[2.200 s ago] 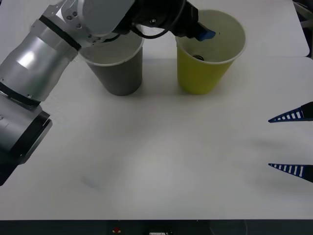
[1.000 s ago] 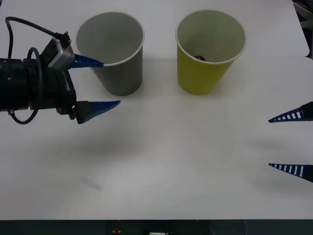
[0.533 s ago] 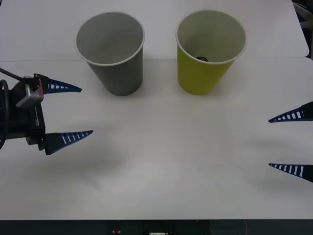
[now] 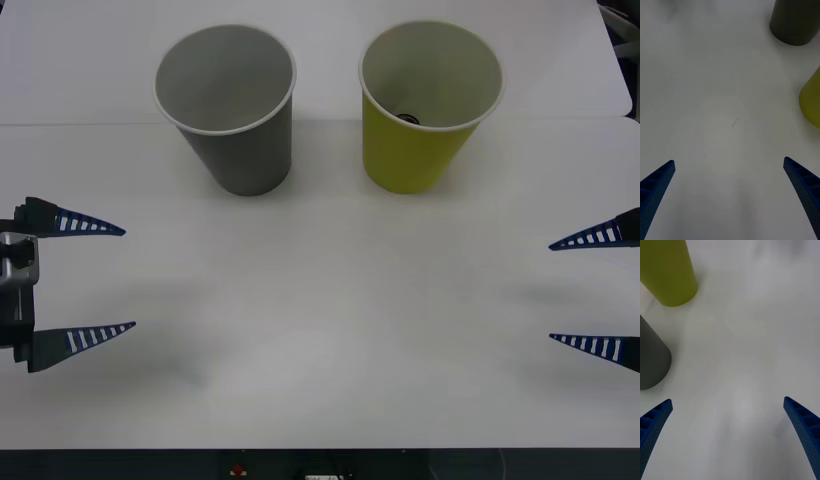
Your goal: Put the can into the green bin and the plastic bottle into the gray bin
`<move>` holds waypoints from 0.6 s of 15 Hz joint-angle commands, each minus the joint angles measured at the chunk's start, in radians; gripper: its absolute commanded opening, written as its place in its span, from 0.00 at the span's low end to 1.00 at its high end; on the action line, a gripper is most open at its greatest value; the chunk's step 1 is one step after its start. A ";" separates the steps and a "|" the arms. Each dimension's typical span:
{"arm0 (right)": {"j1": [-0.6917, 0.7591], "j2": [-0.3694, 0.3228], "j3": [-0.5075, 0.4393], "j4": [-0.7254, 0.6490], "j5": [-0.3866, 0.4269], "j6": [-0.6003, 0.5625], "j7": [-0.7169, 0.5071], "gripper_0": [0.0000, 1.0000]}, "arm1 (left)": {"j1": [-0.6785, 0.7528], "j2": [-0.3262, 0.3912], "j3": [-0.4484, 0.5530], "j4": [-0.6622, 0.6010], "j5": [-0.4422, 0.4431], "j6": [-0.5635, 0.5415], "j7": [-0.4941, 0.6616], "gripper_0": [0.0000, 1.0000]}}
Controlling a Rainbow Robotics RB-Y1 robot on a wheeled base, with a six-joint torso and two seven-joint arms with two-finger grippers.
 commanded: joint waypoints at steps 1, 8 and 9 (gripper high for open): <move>0.000 0.000 0.000 0.000 0.000 0.000 0.000 1.00 | 0.062 0.008 0.029 0.004 0.047 0.001 -0.066 1.00; 0.000 0.000 0.000 0.000 0.000 0.000 0.000 1.00 | 0.142 0.008 0.060 0.004 0.069 0.000 -0.112 1.00; 0.000 0.000 0.000 0.000 0.000 0.000 0.000 1.00 | 0.146 0.008 0.060 0.004 0.072 -0.002 -0.112 1.00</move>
